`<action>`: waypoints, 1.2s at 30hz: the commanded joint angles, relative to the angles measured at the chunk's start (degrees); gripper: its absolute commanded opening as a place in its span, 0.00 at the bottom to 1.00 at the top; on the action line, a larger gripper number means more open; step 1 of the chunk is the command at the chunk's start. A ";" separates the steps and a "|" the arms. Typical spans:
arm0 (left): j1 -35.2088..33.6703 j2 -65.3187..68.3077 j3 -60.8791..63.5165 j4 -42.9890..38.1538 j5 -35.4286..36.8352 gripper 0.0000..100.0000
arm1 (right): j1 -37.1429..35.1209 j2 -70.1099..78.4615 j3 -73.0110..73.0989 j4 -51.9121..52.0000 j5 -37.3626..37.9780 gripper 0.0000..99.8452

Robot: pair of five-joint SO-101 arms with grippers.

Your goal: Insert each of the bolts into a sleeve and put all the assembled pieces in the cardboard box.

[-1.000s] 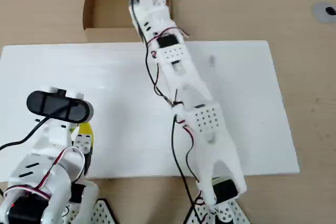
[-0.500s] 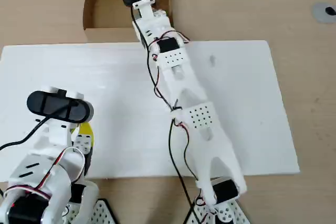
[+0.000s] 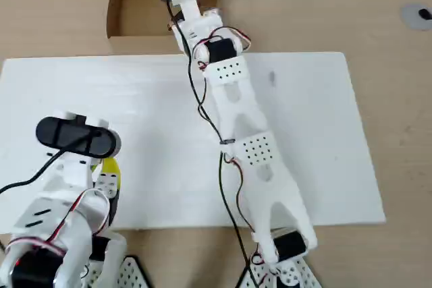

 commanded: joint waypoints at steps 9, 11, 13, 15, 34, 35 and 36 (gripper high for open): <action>-0.79 -0.04 -0.09 0.18 0.09 0.01 | -1.63 -23.43 -3.21 29.63 -7.12 0.02; -0.79 -0.04 0.09 0.18 0.09 0.01 | -1.54 -26.59 -3.21 36.31 -8.00 0.01; -0.79 -0.04 0.18 0.18 0.09 0.01 | -1.71 -29.93 -3.12 41.58 -8.88 0.01; -0.79 -0.04 0.18 0.18 0.09 0.01 | -0.75 -33.63 -3.21 41.14 -9.85 0.01; -14.51 -13.93 2.11 3.96 -3.69 0.01 | 0.13 -88.04 42.15 41.14 -9.93 0.01; -15.47 -13.93 2.11 4.57 -4.75 0.01 | 0.13 -91.82 47.60 41.05 -9.93 0.01; -16.18 -13.93 2.29 5.19 -5.45 0.01 | 0.13 -95.43 52.79 41.05 -9.93 0.01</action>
